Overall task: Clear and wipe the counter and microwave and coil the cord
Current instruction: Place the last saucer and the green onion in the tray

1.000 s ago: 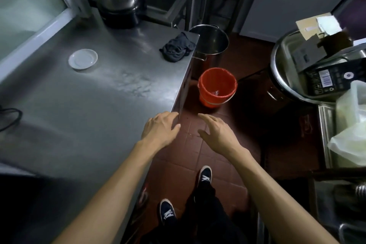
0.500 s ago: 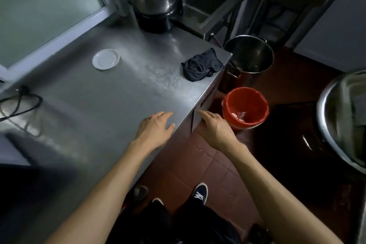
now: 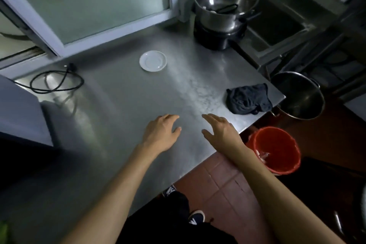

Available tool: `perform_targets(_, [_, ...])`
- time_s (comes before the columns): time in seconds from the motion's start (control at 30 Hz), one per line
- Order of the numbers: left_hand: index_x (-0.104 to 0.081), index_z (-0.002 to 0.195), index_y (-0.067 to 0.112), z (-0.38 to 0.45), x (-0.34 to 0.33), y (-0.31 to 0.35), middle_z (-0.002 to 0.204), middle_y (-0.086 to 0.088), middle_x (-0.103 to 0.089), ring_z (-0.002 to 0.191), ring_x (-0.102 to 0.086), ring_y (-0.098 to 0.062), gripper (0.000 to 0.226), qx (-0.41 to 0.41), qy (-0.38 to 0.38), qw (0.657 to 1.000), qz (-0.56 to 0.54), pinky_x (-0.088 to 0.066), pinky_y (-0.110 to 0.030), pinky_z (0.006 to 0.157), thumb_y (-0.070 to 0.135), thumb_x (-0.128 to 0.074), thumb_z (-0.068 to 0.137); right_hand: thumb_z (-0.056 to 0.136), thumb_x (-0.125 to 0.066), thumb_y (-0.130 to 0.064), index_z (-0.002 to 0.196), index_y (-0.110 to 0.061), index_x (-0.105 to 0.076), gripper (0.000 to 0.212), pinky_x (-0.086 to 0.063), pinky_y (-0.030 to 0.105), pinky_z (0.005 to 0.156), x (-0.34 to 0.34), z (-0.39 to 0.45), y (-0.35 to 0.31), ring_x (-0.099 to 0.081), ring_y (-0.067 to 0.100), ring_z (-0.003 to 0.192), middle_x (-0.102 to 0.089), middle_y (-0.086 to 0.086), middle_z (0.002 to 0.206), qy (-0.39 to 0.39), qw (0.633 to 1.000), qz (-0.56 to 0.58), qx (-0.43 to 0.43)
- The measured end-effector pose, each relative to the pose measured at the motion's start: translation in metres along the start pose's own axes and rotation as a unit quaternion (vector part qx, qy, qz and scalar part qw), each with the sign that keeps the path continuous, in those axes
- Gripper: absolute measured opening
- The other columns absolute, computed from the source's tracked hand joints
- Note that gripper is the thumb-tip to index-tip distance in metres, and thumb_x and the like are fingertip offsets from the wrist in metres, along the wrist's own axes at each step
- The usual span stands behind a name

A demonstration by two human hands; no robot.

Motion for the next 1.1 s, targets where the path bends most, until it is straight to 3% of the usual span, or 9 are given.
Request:
perform_targets(0.4, [-0.057, 0.134, 0.021, 0.046, 0.033, -0.084, 0.133, 0.000, -0.062, 0.122, -0.054, -0.026, 0.045, 0.061, 0.045, 0.996, -0.047, -0.048, -0.039, 0.095, 0.038, -0.059, 0.092, 0.095, -0.061, -0.039, 0.149, -0.025, -0.042, 0.059, -0.042, 0.049, 0.107, 0.000, 0.108, -0.061, -0.045, 0.031, 0.135, -0.046, 0.004, 0.151, -0.028, 0.997, -0.019, 0.067])
perform_targets(0.7, [-0.059, 0.133, 0.021, 0.079, 0.027, -0.131, 0.132, -0.002, -0.062, 0.127, -0.050, -0.026, 0.045, 0.147, 0.048, 0.986, -0.065, -0.044, -0.043, 0.101, 0.040, -0.058, 0.092, 0.094, -0.059, -0.050, 0.150, -0.031, -0.037, 0.064, -0.032, 0.051, 0.115, -0.023, 0.213, -0.077, -0.031, 0.030, 0.145, -0.032, 0.004, 0.160, -0.066, 0.988, -0.069, 0.119])
perform_targets(0.83, [-0.057, 0.135, 0.019, 0.103, 0.023, -0.140, 0.135, -0.005, -0.059, 0.129, -0.048, -0.028, 0.061, 0.188, 0.036, 0.977, -0.090, -0.041, -0.043, 0.103, 0.053, -0.040, 0.088, 0.092, -0.060, -0.050, 0.151, -0.030, -0.035, 0.067, -0.030, 0.050, 0.114, -0.027, 0.267, -0.077, -0.026, 0.029, 0.147, -0.029, 0.007, 0.161, -0.083, 0.984, -0.079, 0.137])
perform_targets(0.93, [-0.052, 0.139, 0.025, 0.130, 0.020, -0.146, 0.143, -0.001, -0.052, 0.134, -0.041, -0.024, 0.048, 0.224, 0.010, 0.971, -0.082, -0.036, -0.042, 0.108, 0.044, -0.048, 0.095, 0.090, -0.063, -0.050, 0.151, -0.028, -0.034, 0.071, -0.027, 0.050, 0.115, -0.033, 0.309, -0.074, -0.025, 0.030, 0.147, -0.028, 0.008, 0.161, -0.097, 0.981, -0.079, 0.148])
perform_targets(1.1, [-0.051, 0.138, 0.026, 0.176, 0.025, -0.154, 0.142, 0.002, -0.054, 0.132, -0.045, -0.025, 0.044, 0.243, 0.014, 0.968, -0.056, -0.041, -0.043, 0.105, 0.040, -0.050, 0.097, 0.087, -0.066, -0.049, 0.152, -0.027, -0.032, 0.076, -0.027, 0.050, 0.114, -0.048, 0.374, -0.078, -0.019, 0.031, 0.149, -0.022, 0.008, 0.163, -0.112, 0.974, -0.088, 0.178])
Point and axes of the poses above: each hand's wrist, its own z-axis towards the middle knuckle, its own x-axis out of the back of the hand, y = z × x, the point moved 6 cm from there along z, towards the middle knuckle
